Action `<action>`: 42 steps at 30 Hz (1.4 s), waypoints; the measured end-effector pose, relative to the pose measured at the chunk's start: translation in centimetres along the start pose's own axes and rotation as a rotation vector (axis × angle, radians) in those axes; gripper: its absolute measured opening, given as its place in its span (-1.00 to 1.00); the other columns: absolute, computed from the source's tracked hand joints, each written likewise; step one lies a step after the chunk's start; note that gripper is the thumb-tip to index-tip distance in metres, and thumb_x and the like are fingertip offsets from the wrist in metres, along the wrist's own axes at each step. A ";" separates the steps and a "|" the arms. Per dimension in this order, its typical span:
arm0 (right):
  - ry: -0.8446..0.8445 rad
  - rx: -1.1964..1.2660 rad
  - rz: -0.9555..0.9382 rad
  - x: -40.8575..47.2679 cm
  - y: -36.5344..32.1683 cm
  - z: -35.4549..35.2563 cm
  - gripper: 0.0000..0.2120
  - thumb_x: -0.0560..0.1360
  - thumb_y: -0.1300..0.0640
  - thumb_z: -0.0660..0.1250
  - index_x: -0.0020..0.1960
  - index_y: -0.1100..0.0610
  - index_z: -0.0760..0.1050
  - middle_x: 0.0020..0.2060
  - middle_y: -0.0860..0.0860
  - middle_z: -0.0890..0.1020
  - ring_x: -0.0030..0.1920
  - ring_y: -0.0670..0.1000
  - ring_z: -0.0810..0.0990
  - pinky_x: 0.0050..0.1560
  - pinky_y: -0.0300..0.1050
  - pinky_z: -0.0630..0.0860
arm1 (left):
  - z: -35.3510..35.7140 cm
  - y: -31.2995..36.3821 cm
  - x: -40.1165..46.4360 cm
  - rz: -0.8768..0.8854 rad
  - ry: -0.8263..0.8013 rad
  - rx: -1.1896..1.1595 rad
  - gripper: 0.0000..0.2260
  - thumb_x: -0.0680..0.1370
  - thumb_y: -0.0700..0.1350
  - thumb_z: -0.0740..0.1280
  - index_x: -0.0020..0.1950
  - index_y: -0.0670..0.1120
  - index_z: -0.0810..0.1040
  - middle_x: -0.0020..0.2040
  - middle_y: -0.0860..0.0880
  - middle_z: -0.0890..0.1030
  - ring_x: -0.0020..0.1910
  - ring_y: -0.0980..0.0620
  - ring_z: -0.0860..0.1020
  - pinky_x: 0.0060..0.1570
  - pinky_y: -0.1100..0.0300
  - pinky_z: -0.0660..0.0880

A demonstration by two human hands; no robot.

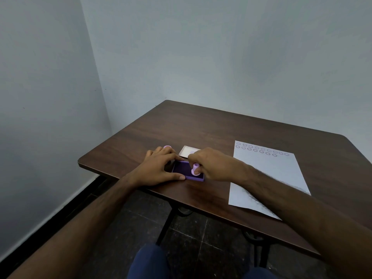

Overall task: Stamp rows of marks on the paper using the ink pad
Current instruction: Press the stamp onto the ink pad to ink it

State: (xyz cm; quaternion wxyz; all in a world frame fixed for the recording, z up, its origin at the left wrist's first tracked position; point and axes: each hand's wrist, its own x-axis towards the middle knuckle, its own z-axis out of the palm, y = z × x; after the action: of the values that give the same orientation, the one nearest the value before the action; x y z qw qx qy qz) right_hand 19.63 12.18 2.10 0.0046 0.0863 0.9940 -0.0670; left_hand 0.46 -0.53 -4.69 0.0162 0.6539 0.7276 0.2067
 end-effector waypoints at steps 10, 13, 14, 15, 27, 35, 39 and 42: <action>0.004 0.014 0.016 -0.2 -0.3 0.3 -0.76 0.51 0.23 0.37 -0.17 0.01 0.34 -0.20 -0.05 0.48 -0.22 -0.02 0.39 -0.30 -0.22 0.25 | 0.4 -0.1 0.0 0.011 0.014 -0.008 -0.36 0.35 0.56 0.21 0.31 0.27 0.49 0.21 0.22 0.43 0.16 0.23 0.30 0.07 0.12 0.16; 0.024 -0.001 0.031 -0.1 -0.4 0.2 -0.82 0.51 0.21 0.36 -0.16 0.05 0.37 -0.23 -0.03 0.51 -0.21 0.01 0.42 -0.26 -0.14 0.29 | 0.3 -0.1 0.0 0.007 0.017 -0.012 -0.37 0.35 0.55 0.21 0.31 0.28 0.48 0.22 0.22 0.43 0.17 0.23 0.30 0.09 0.12 0.16; 0.051 -0.007 0.057 0.0 -0.6 0.5 -0.82 0.50 0.21 0.36 -0.17 0.05 0.37 -0.27 -0.04 0.49 -0.23 0.02 0.42 -0.30 -0.14 0.26 | 0.3 -0.1 0.0 0.005 0.014 -0.009 -0.37 0.35 0.55 0.22 0.32 0.27 0.48 0.22 0.21 0.43 0.17 0.23 0.29 0.10 0.12 0.15; 0.077 -0.008 0.085 0.2 -0.7 0.8 -0.81 0.50 0.20 0.35 -0.18 0.05 0.36 -0.30 -0.04 0.47 -0.23 0.01 0.41 -0.34 -0.16 0.23 | 0.3 -0.2 0.0 0.003 0.012 -0.004 -0.37 0.36 0.54 0.23 0.32 0.26 0.48 0.23 0.21 0.43 0.17 0.23 0.29 0.10 0.11 0.15; 0.048 -0.016 0.162 0.5 -1.3 0.7 -0.86 0.52 0.17 0.37 -0.11 0.06 0.40 -0.10 0.09 0.59 -0.16 0.04 0.46 -0.32 -0.16 0.27 | 0.3 -0.2 -0.1 0.001 0.014 0.004 -0.40 0.38 0.49 0.27 0.34 0.25 0.49 0.25 0.18 0.43 0.20 0.21 0.28 0.12 0.10 0.15; 0.006 0.013 0.094 0.5 -0.9 0.9 -0.88 0.53 0.18 0.37 0.00 0.04 0.45 0.01 0.10 0.64 -0.12 0.01 0.45 -0.29 -0.23 0.25 | 0.4 -0.3 -0.1 0.009 0.020 0.007 -0.39 0.37 0.51 0.25 0.34 0.26 0.49 0.25 0.17 0.44 0.18 0.24 0.26 0.11 0.10 0.16; 0.069 0.031 0.139 0.5 -1.1 1.8 -0.77 0.52 0.18 0.39 0.16 0.09 0.50 0.07 0.11 0.65 -0.08 -0.01 0.46 -0.25 -0.25 0.30 | 0.2 -0.2 -0.1 0.010 0.000 0.022 -0.39 0.39 0.49 0.26 0.35 0.24 0.49 0.26 0.16 0.44 0.20 0.21 0.28 0.11 0.10 0.16; 0.089 0.191 0.184 -0.3 -0.6 1.5 -0.91 0.54 0.17 0.35 -0.06 0.07 0.44 -0.07 0.10 0.63 -0.11 0.06 0.51 -0.26 -0.15 0.33 | 0.0 0.2 -0.4 0.006 -0.013 0.048 -0.35 0.38 0.52 0.21 0.37 0.24 0.47 0.28 0.15 0.43 0.25 0.15 0.31 0.12 0.10 0.16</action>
State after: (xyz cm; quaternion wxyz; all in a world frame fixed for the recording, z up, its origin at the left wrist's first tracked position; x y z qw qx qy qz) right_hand 19.80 11.36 0.66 -0.0417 0.1799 0.9703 -0.1566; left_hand 0.67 -0.92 -4.76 0.0049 0.6575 0.7304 0.1849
